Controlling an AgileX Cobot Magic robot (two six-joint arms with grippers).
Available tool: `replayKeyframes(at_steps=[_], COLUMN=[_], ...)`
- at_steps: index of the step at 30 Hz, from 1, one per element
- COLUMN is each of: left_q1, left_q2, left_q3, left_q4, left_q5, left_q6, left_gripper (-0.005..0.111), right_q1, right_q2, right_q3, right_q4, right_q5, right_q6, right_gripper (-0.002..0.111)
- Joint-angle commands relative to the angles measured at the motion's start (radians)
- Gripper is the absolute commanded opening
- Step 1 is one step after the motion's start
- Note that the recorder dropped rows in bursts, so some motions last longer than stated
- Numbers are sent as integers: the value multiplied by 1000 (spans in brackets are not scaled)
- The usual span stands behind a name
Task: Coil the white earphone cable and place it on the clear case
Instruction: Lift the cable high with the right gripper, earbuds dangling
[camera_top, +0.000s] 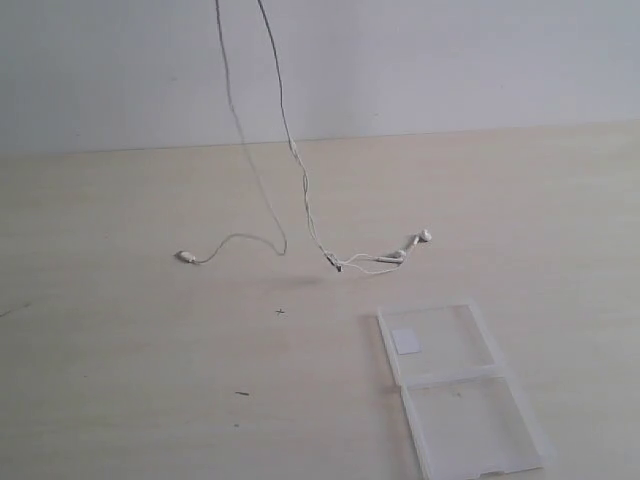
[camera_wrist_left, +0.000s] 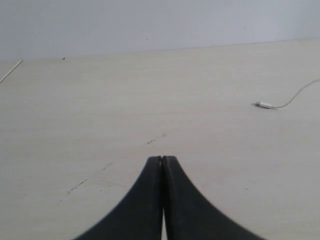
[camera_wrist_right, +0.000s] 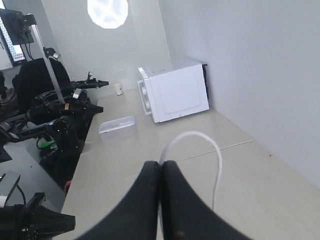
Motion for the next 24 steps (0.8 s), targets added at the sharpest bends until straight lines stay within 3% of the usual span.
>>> replayKeyframes(at_steps=[1, 4, 10, 18, 21, 24], left_q1=[-5, -5, -5, -5, -5, -5], left_q2=[-5, -5, -5, -5, -5, -5], left_q3=[0, 0, 0, 0, 0, 0], left_q4=[-3, 67, 408, 383, 383, 381], left_q5=[-8, -13, -43, -374, -454, -554], left_q6=[4, 28, 83, 38, -121, -447], left_gripper=[0, 0, 0, 0, 0, 0], right_q1=[-4, -4, -4, -4, -4, -4], right_q2=[-10, -16, -61, -158, -170, -187], right_q3=[1, 1, 1, -28, -88, -136], right_q4=[22, 47, 67, -10, -118, -126], right_q5=[0, 0, 0, -85, -108, -106], right_q6=[-29, -73, -117, -28, 72, 76], right_gripper=[0, 0, 0, 0, 0, 0])
